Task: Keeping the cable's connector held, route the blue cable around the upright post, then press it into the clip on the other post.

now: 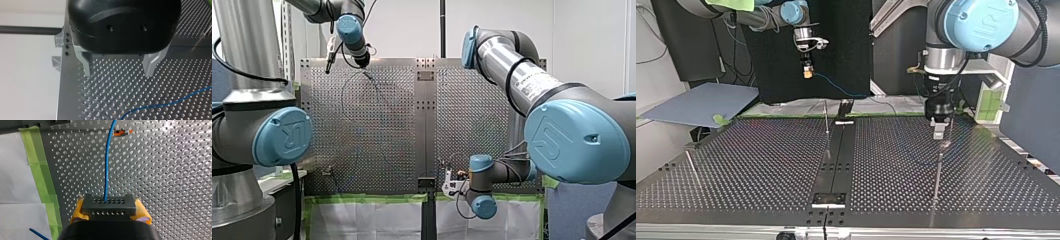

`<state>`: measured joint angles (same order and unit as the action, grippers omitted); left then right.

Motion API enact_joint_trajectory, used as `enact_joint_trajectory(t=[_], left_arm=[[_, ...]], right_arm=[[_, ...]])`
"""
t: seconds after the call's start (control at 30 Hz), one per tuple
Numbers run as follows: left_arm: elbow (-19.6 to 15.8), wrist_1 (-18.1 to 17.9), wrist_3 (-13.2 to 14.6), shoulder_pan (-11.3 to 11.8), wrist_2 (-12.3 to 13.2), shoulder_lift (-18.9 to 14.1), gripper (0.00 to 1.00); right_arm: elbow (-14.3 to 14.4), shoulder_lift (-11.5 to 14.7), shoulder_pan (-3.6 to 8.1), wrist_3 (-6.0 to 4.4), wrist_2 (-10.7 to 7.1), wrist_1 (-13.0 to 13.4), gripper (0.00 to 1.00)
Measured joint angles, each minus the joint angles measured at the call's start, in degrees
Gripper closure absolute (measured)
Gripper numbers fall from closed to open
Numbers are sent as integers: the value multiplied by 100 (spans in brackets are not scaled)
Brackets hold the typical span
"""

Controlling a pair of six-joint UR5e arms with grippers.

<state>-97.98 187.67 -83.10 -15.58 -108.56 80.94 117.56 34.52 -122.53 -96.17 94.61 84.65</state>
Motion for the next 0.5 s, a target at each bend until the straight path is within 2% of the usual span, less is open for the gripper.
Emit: enact_joint_trajectory(t=[0.3,0.5], left_arm=[[0,-128,409,-425,-396,387,0],[0,-281,672,-534,-708,492,0]], right_arm=[[0,0,-16,3,4,-100,100],[-41,-1,-20,-29,3,-157,100]])
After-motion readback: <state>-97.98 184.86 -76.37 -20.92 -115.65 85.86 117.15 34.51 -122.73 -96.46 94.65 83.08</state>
